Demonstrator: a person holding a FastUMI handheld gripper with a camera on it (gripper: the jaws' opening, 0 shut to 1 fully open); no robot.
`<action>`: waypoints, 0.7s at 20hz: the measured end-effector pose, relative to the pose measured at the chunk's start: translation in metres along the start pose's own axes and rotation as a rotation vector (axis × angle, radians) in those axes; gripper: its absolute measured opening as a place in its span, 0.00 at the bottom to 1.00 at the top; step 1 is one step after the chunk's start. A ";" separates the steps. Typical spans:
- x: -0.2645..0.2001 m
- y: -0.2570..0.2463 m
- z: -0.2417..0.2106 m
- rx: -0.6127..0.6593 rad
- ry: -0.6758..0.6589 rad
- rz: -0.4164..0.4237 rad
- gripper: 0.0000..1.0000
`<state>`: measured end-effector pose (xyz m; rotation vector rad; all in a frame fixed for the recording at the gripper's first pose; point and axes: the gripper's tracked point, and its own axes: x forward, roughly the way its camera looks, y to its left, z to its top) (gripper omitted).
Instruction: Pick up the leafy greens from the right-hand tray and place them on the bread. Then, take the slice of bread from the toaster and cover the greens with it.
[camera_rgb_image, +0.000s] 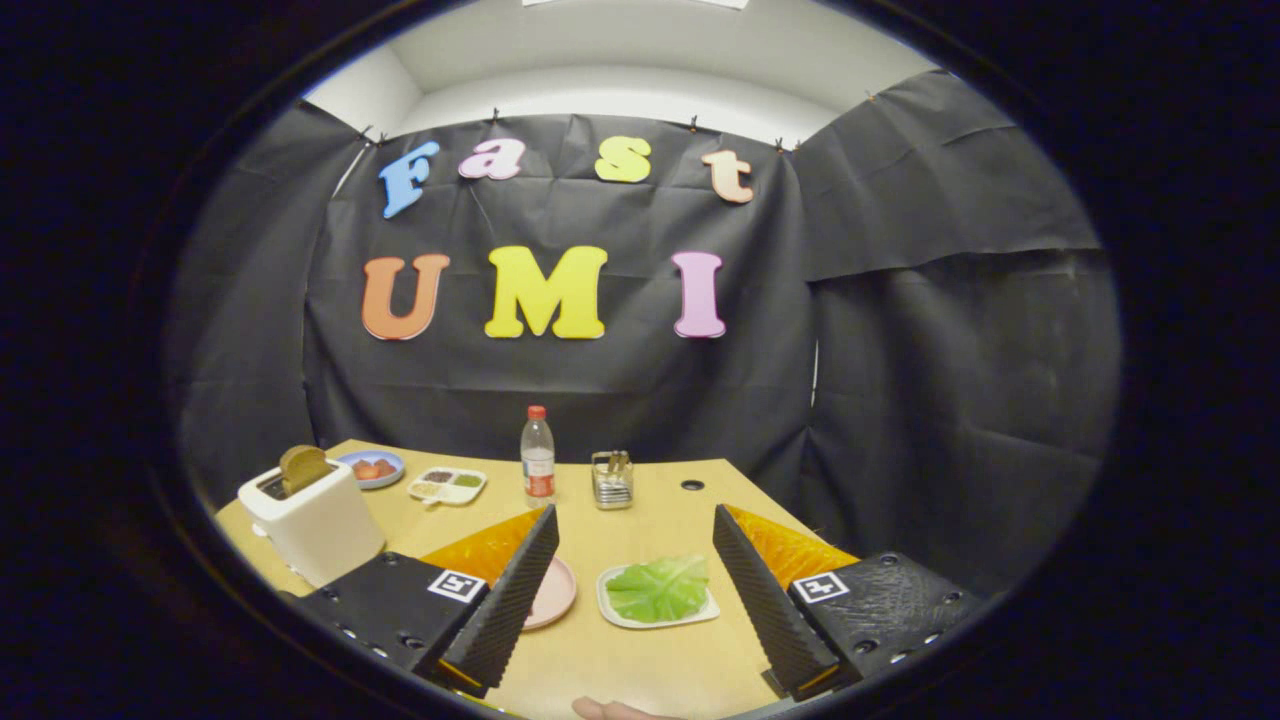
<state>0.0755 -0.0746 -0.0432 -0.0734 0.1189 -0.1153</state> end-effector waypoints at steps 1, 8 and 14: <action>0.012 -0.006 -0.005 -0.007 0.019 -0.010 0.95; 0.107 -0.042 -0.054 0.011 0.212 -0.033 0.95; 0.168 -0.055 -0.111 0.064 0.410 -0.016 0.96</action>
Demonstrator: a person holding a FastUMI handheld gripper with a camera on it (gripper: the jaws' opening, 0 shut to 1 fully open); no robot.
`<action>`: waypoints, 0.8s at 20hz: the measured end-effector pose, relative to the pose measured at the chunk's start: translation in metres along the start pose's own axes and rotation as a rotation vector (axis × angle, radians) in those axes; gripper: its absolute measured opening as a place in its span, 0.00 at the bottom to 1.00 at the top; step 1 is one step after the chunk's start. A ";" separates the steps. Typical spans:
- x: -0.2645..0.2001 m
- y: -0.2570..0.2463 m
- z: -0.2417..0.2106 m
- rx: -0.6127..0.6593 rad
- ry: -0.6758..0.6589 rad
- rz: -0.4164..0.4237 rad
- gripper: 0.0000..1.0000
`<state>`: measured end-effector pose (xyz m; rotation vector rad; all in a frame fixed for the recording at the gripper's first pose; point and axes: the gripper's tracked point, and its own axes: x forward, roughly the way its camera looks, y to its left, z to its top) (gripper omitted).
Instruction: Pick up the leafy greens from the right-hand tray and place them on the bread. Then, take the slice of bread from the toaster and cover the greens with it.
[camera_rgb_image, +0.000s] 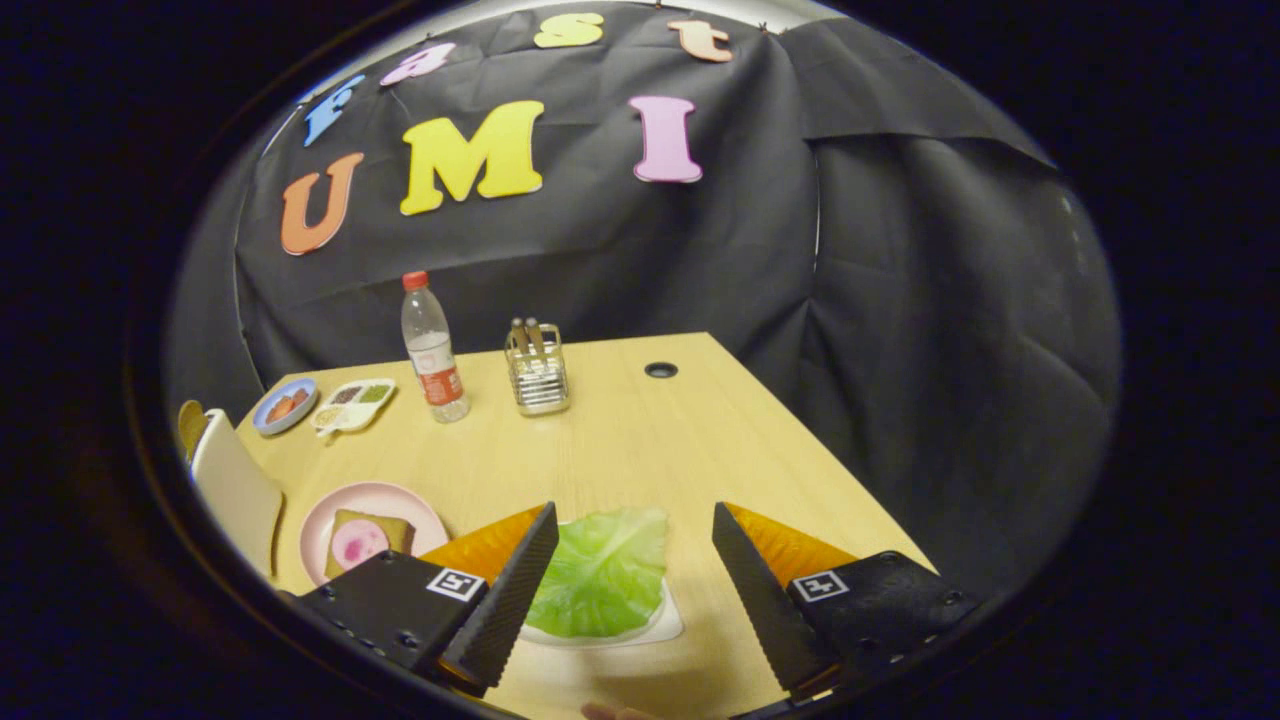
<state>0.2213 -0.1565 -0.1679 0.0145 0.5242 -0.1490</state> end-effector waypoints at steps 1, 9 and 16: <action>0.009 0.001 -0.002 0.000 0.014 0.004 0.95; 0.063 -0.001 -0.034 -0.044 0.195 -0.009 0.95; 0.081 -0.001 -0.051 -0.044 0.288 -0.007 0.79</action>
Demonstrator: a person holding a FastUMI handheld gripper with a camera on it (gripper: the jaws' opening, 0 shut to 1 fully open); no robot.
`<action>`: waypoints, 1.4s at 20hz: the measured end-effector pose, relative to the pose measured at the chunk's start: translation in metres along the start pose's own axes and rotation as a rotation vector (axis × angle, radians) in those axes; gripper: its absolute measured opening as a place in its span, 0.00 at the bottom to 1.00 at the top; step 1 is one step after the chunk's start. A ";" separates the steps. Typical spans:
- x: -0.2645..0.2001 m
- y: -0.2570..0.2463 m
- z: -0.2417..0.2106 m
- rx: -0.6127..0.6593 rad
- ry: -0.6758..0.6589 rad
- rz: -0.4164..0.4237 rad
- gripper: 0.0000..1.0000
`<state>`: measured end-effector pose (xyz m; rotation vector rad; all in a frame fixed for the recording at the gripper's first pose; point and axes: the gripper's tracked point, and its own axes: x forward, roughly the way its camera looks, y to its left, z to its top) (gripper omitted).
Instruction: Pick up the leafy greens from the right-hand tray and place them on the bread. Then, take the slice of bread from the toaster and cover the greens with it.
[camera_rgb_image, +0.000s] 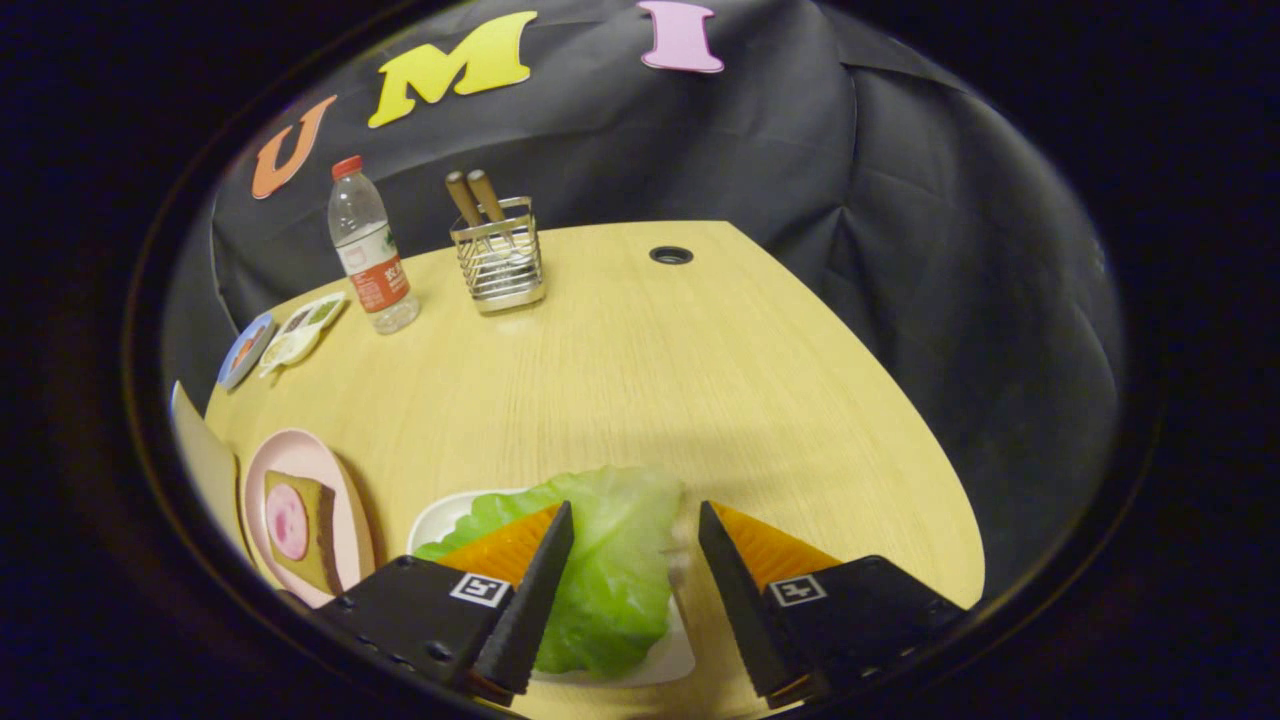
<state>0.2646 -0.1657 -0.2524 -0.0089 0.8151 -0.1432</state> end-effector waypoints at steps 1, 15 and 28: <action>-0.001 0.004 0.000 -0.005 -0.004 0.005 0.70; -0.032 0.002 0.009 -0.006 -0.068 -0.039 0.00; -0.153 0.028 0.015 -0.016 -0.277 -0.060 0.00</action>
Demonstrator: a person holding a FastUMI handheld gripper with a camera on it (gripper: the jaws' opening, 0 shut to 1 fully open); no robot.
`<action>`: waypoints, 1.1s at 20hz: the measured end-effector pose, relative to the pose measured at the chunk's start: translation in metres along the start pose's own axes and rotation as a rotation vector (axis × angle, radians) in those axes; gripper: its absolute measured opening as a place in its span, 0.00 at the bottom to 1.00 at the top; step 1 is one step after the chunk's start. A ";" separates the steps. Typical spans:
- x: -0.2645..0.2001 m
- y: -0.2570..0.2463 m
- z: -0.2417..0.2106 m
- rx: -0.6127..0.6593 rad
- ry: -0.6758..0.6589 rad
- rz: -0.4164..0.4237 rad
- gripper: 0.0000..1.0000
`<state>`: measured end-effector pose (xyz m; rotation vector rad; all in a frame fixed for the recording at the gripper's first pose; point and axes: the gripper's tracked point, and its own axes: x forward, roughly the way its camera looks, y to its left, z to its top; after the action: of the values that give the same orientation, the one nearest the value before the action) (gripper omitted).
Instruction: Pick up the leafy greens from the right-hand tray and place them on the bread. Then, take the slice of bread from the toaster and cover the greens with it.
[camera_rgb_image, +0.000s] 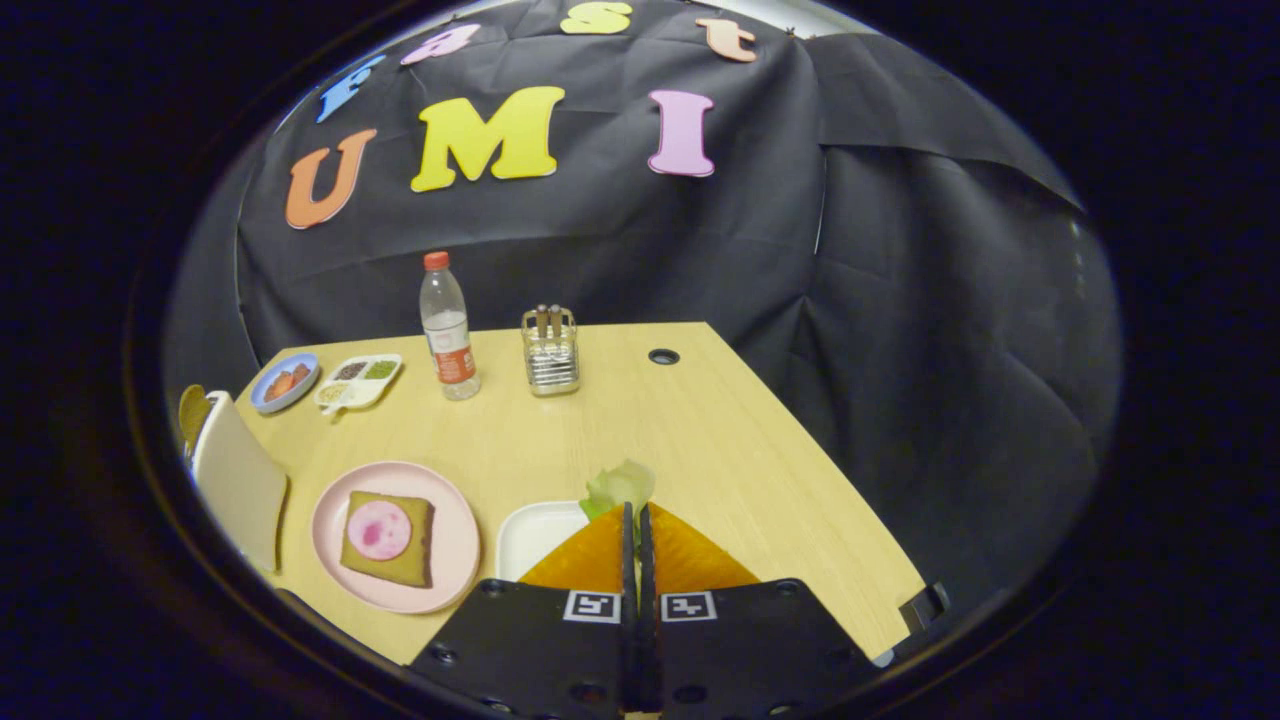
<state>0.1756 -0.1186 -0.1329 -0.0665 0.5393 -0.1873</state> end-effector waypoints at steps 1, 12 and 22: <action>-0.009 0.007 0.002 -0.002 -0.012 0.005 0.00; -0.014 0.038 -0.018 -0.029 0.008 0.023 0.00; -0.012 0.059 -0.074 -0.008 0.070 0.062 0.29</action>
<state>0.1366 -0.0596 -0.1962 -0.0507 0.6109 -0.1275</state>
